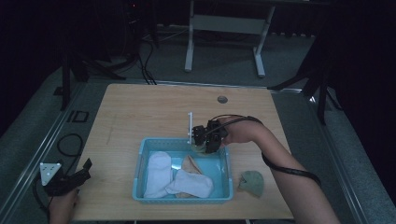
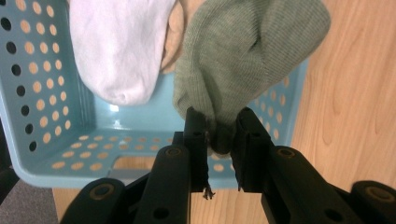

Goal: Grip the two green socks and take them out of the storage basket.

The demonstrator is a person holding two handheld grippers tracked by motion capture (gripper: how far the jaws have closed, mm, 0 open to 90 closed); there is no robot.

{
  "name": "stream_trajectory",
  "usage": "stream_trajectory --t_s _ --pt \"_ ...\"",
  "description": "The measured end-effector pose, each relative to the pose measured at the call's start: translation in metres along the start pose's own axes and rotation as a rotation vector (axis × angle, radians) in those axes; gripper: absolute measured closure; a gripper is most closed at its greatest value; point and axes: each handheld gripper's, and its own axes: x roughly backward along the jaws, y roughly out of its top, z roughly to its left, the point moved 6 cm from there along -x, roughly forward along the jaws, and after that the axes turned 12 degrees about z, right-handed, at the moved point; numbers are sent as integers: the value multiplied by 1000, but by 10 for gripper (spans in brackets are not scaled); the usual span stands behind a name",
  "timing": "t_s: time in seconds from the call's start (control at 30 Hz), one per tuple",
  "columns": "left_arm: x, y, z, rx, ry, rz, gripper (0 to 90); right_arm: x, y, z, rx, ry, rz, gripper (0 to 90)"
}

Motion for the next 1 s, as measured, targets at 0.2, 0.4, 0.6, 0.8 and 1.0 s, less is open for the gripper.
stream_trajectory --t_s 0.2,0.4,0.6,0.8,1.0 --pt "0 0 0 -1 2 2 7 7 -16 -1 -31 -3 -11 773" --pt "0 0 0 1 1 2 7 10 -35 -1 -54 -5 -8 774" --pt "0 0 0 2 0 1 7 9 -56 -1 -85 -3 -12 774" --pt "0 0 0 0 2 4 7 1 -82 -2 -132 10 -13 774" --pt "0 0 0 -1 5 7 7 -5 -108 -2 -178 19 -9 774"
